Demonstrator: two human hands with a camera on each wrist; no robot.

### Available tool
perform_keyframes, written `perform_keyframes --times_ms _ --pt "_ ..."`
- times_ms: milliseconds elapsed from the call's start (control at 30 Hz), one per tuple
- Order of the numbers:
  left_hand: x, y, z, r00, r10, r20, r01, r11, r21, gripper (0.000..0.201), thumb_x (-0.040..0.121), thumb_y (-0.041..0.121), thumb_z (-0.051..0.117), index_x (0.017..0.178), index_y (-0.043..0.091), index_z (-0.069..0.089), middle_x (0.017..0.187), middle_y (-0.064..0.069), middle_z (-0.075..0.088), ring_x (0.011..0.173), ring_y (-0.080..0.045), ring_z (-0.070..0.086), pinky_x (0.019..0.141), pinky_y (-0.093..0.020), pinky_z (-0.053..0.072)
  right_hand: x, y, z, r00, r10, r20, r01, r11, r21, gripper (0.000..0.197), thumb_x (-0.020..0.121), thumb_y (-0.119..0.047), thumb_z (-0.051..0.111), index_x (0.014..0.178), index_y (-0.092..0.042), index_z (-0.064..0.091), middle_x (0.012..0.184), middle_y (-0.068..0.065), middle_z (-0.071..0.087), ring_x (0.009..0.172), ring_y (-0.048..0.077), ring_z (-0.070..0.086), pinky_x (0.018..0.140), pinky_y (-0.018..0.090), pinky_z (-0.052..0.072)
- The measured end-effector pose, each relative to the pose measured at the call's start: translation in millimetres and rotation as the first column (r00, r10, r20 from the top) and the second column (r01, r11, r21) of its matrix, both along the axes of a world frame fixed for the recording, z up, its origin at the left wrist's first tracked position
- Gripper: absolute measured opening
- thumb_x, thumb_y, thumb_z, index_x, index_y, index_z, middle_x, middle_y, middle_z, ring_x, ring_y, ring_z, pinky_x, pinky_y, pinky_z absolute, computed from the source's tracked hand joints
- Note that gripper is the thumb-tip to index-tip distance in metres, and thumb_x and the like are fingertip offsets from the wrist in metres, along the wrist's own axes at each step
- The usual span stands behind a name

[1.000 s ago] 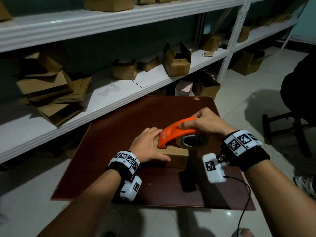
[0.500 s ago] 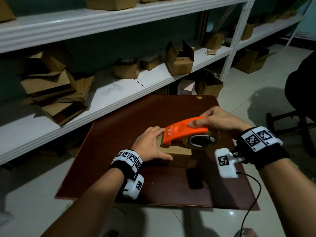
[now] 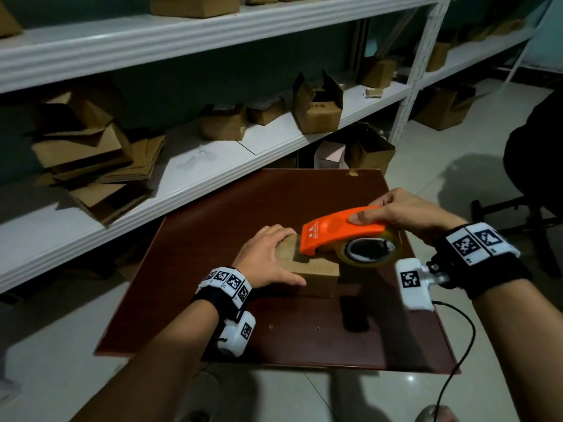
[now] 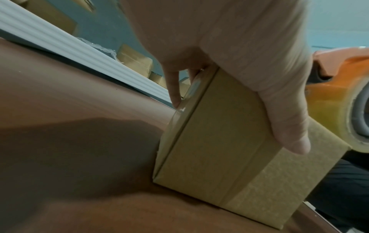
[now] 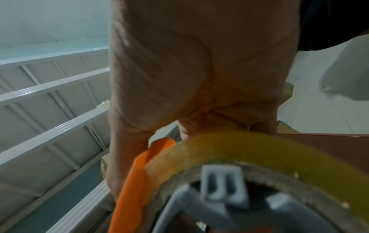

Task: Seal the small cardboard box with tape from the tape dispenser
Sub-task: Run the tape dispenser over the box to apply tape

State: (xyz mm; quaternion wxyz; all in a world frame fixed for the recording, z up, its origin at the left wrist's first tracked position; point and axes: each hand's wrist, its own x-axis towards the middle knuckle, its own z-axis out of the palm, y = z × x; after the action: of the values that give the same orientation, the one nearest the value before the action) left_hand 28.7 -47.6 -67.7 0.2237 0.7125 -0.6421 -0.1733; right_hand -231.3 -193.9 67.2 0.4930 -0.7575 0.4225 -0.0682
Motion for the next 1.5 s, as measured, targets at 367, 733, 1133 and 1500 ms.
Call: perform_keyframes --times_ms 367,733,1133,1500 --pt "2 -2 1 1.0 -0.007 -0.009 0.007 1.0 0.011 0.102 0.049 0.085 0.082 0.136 0.038 0.057 0.116 0.022 0.053 0.11 -0.005 0.049 0.099 -0.04 0.05 -1 -4 -1 1.0 0.009 0.011 -0.009 0.999 0.032 0.084 0.05 -0.057 0.093 0.094 0.012 0.073 0.094 0.03 0.074 0.076 0.032 0.067 0.083 0.04 0.053" --pt "2 -3 -2 1.0 0.021 0.006 -0.021 0.999 0.025 0.095 0.05 0.083 0.084 0.13 0.043 0.053 0.116 0.024 0.051 0.11 -0.005 0.048 0.1 -0.04 0.049 -24 -10 8 0.998 -0.069 -0.011 0.069 0.997 -0.022 0.048 0.059 -0.047 0.084 0.075 -0.003 0.073 0.069 0.013 0.068 0.056 0.016 0.06 0.064 0.029 0.045" --pt "1 -3 0 1.0 0.031 -0.001 -0.031 0.998 0.046 0.095 0.047 0.084 0.084 0.129 0.046 0.053 0.116 0.023 0.051 0.111 -0.006 0.049 0.101 -0.044 0.05 -12 -4 10 0.986 -0.118 -0.121 0.107 0.99 -0.096 0.045 0.072 -0.041 0.088 0.09 0.0 0.079 0.079 0.015 0.077 0.07 0.02 0.067 0.072 0.035 0.052" --pt "-3 -1 8 0.999 0.035 -0.01 -0.034 0.996 0.082 0.095 0.05 0.081 0.085 0.131 0.044 0.052 0.117 0.024 0.05 0.114 -0.006 0.047 0.102 -0.044 0.049 7 3 11 0.968 -0.153 -0.199 0.11 0.971 -0.212 0.038 0.074 -0.04 0.088 0.091 -0.008 0.074 0.09 0.012 0.072 0.082 0.019 0.064 0.07 0.032 0.05"
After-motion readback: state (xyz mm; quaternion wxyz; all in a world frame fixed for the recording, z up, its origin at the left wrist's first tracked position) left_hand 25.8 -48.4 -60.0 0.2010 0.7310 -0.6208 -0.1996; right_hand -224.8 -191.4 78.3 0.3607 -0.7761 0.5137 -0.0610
